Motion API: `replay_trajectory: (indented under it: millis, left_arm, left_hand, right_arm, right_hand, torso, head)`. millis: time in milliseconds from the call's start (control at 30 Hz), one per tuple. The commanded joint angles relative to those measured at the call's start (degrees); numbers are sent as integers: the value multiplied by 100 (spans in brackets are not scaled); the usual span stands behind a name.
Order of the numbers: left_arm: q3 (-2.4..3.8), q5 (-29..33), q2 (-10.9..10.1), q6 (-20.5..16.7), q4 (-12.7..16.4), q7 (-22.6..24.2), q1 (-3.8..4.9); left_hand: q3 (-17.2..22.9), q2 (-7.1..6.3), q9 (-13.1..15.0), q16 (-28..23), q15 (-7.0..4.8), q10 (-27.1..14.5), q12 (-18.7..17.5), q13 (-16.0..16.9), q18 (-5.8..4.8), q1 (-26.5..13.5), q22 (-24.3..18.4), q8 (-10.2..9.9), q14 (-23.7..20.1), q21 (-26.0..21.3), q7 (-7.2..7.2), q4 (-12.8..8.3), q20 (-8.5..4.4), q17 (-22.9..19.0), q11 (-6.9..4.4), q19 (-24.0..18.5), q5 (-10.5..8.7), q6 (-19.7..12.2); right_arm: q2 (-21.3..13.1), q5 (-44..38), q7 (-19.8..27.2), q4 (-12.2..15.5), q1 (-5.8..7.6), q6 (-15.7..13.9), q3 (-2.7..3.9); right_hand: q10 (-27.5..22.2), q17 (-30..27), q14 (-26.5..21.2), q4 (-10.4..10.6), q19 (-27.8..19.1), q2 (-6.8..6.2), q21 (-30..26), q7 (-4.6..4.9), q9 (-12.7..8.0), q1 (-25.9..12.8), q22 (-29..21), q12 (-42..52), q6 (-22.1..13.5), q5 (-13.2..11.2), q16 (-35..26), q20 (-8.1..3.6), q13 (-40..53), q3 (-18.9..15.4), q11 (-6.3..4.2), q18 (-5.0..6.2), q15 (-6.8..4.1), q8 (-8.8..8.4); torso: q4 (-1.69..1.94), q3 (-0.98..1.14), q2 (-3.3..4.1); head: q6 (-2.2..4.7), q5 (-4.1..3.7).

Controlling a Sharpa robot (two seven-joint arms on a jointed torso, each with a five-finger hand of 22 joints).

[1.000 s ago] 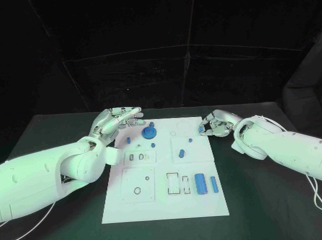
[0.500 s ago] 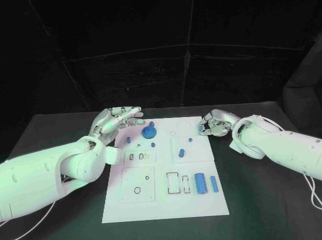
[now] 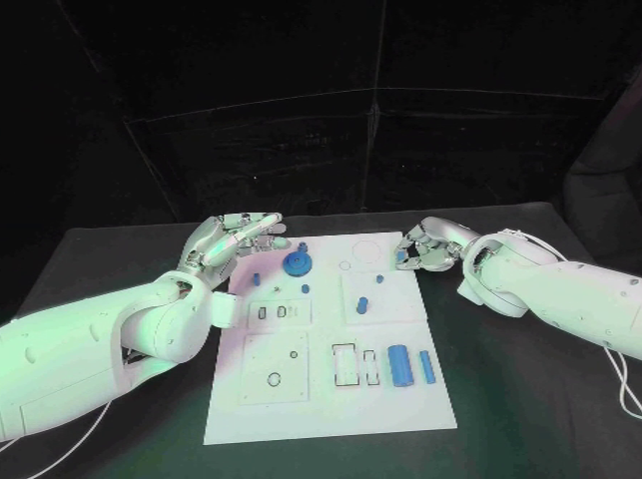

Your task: Assemble the parts on the task board

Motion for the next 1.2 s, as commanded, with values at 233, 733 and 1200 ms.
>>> replay_trajectory:
  millis: [233, 733, 1200]
  left_arm:
    - [3, -4, -12, 76, 7, 13, 5]
    - [3, -4, -73, 114, -35, -12, 16]
    - [4, 1, -131, 162, -243, 5, 94]
  left_hand:
    - [7, 10, -3, -25, -12, 41, -22, -5, 84, -26, -8, -29, 36, -22, 5, -13, 14, 8, -12, 40, -34, 33]
    - [21, 10, -1, -39, -21, 74, -32, -2, 87, -37, -19, -35, 69, -27, -2, -31, 8, 18, -21, 65, -48, 57]
    - [51, 35, 5, -45, -67, 190, -31, 4, 92, -66, -26, -21, 200, -6, -52, -44, -29, 48, -69, 164, -66, 157]
  right_arm:
    - [-79, -17, -29, 174, 12, -616, 5]
    - [-48, -233, -750, 1257, 91, -656, 10]
    - [1044, -809, -1500, 1510, 116, -186, 1]
  right_hand:
    - [32, 542, 407, -101, 29, 272, 45, -56, 41, 112, 642, -5, 96, -70, 43, -87, 2, 301, -28, -104, -66, 53]
    - [-37, 505, 398, -34, 30, 216, 45, -7, 0, -116, 646, -130, -4, 7, 20, -69, -101, 420, 13, -106, -34, -41]
    - [-60, 472, 390, -7, 90, 193, 78, 2, -10, -194, 727, -183, -13, 70, 0, -60, -141, 492, 21, -125, -28, -69]
  torso:
    - [0, -4, -12]
    - [27, -65, -84]
    - [116, -144, -179]
  head:
    - [-6, -5]
    - [18, 91]
    - [-136, 318]
